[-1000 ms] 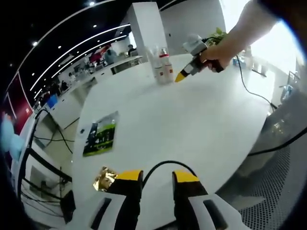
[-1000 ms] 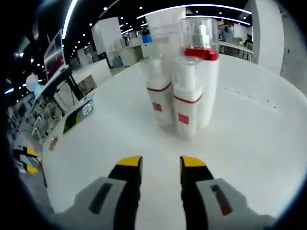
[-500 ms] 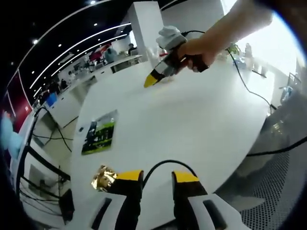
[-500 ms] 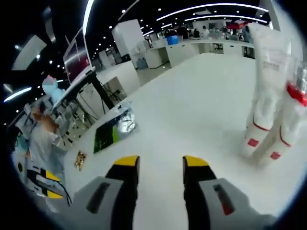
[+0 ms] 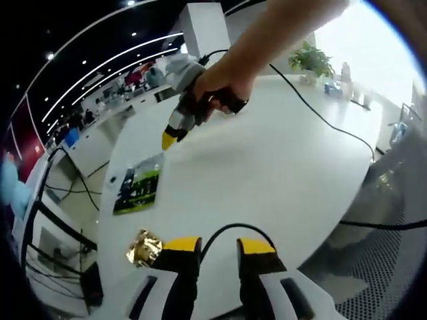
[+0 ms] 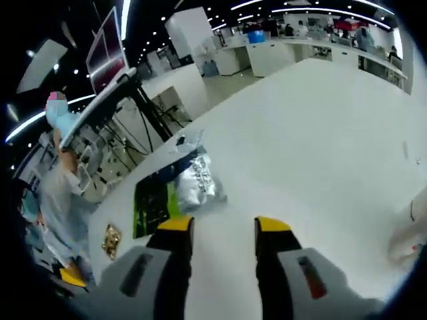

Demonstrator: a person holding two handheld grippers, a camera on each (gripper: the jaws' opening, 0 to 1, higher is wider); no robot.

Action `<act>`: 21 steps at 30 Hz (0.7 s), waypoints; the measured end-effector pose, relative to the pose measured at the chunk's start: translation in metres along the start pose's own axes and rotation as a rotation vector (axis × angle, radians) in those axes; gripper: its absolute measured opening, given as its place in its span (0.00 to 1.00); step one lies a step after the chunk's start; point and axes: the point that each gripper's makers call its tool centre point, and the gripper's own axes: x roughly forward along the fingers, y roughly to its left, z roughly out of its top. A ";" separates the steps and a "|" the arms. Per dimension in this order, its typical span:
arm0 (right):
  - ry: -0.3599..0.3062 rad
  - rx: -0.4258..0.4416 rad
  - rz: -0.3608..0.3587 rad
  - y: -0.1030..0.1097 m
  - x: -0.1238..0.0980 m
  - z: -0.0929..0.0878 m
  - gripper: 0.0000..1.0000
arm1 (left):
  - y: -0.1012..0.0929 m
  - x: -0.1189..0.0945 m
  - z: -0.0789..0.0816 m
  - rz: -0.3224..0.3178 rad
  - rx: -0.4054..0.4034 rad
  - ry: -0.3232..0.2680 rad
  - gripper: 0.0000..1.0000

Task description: Arrange the skincare products in the storage area until every visible bottle or jar stands upright without overlapping.

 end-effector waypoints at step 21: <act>0.091 0.019 -0.044 0.003 0.036 0.006 0.02 | 0.002 0.000 -0.001 0.005 -0.007 -0.003 0.21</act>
